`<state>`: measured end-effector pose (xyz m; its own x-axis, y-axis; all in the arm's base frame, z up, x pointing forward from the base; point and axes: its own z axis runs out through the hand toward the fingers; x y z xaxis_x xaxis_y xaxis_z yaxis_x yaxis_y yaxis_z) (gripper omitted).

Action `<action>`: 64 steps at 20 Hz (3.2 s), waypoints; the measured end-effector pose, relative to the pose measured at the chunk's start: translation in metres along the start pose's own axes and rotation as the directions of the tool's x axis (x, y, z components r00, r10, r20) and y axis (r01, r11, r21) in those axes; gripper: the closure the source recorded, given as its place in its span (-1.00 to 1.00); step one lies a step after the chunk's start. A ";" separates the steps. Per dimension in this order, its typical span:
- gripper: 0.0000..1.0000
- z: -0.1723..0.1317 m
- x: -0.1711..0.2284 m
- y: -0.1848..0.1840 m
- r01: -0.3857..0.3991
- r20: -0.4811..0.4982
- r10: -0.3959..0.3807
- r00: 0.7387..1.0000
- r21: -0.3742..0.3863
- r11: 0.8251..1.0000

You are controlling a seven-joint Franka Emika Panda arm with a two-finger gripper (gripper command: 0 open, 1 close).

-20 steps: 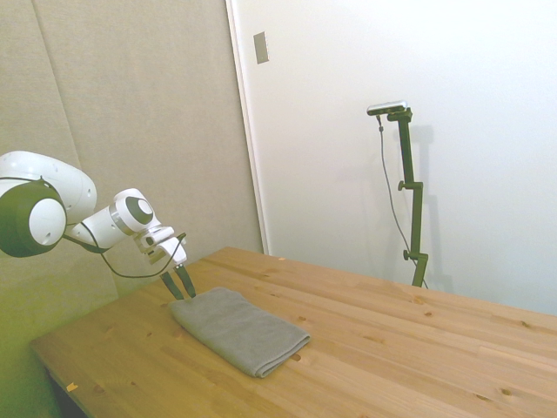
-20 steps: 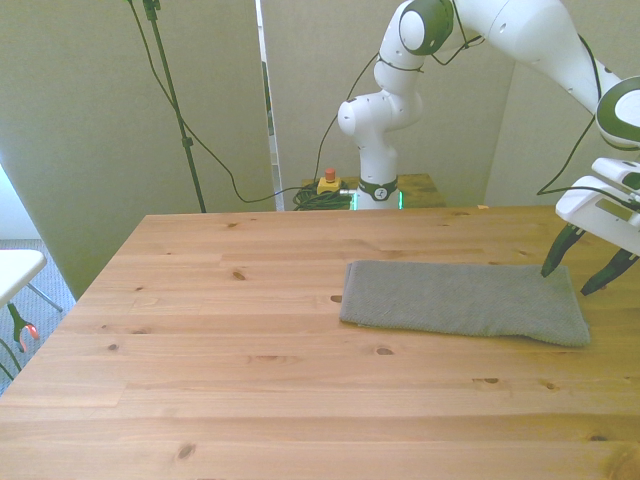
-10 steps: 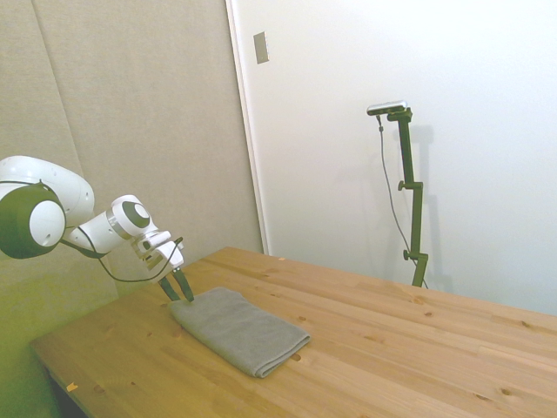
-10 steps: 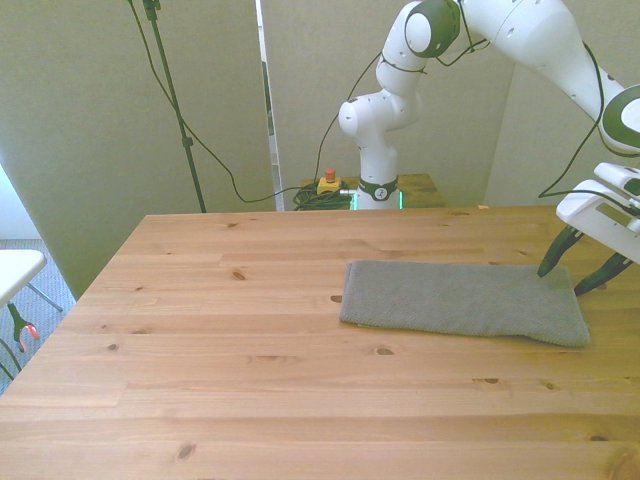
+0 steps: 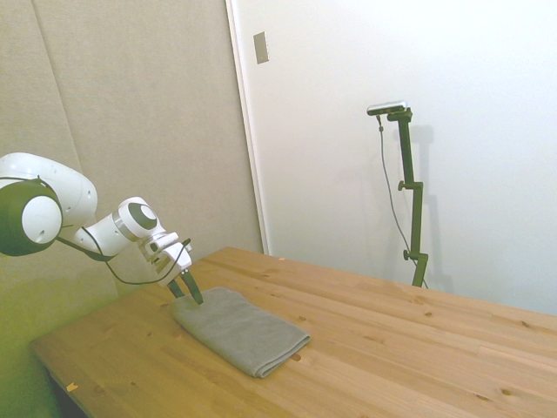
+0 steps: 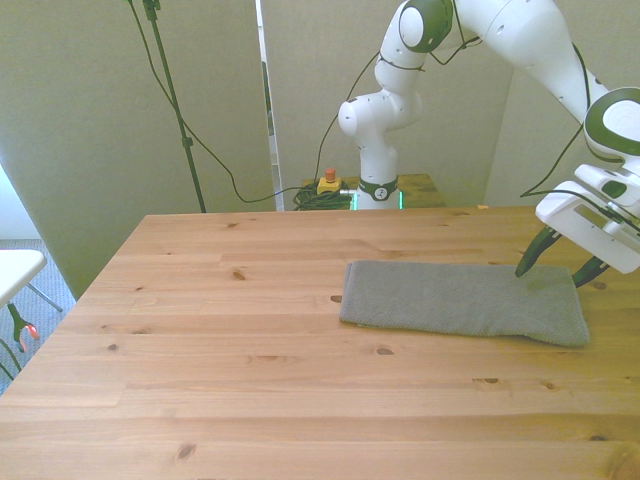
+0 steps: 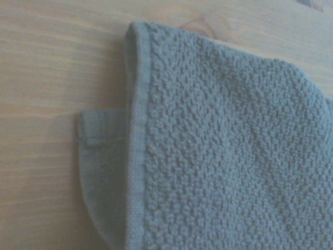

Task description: Fold the towel

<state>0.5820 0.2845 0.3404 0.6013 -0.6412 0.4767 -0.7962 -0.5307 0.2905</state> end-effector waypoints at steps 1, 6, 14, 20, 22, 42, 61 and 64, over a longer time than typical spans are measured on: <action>1.00 0.000 0.000 0.001 0.002 -0.005 -0.002 1.000 0.004 1.000; 1.00 0.001 -0.001 0.004 0.004 -0.005 -0.004 1.000 0.027 1.000; 1.00 0.002 -0.005 0.004 0.009 0.003 -0.010 1.000 0.061 0.998; 1.00 0.009 -0.002 0.005 0.005 0.010 -0.006 1.000 0.069 0.998; 1.00 0.012 0.001 0.005 0.000 0.016 -0.001 1.000 0.073 0.997; 1.00 -0.026 0.107 0.129 -0.063 0.218 0.010 0.976 0.239 0.969; 1.00 0.027 0.204 0.226 -0.218 0.352 0.119 0.928 0.257 0.942; -1.00 0.053 0.213 0.238 -0.234 0.366 0.138 0.920 0.234 0.944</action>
<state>0.5239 -0.0076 0.4674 0.4681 -0.8662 0.1747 -0.8766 -0.4802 -0.0317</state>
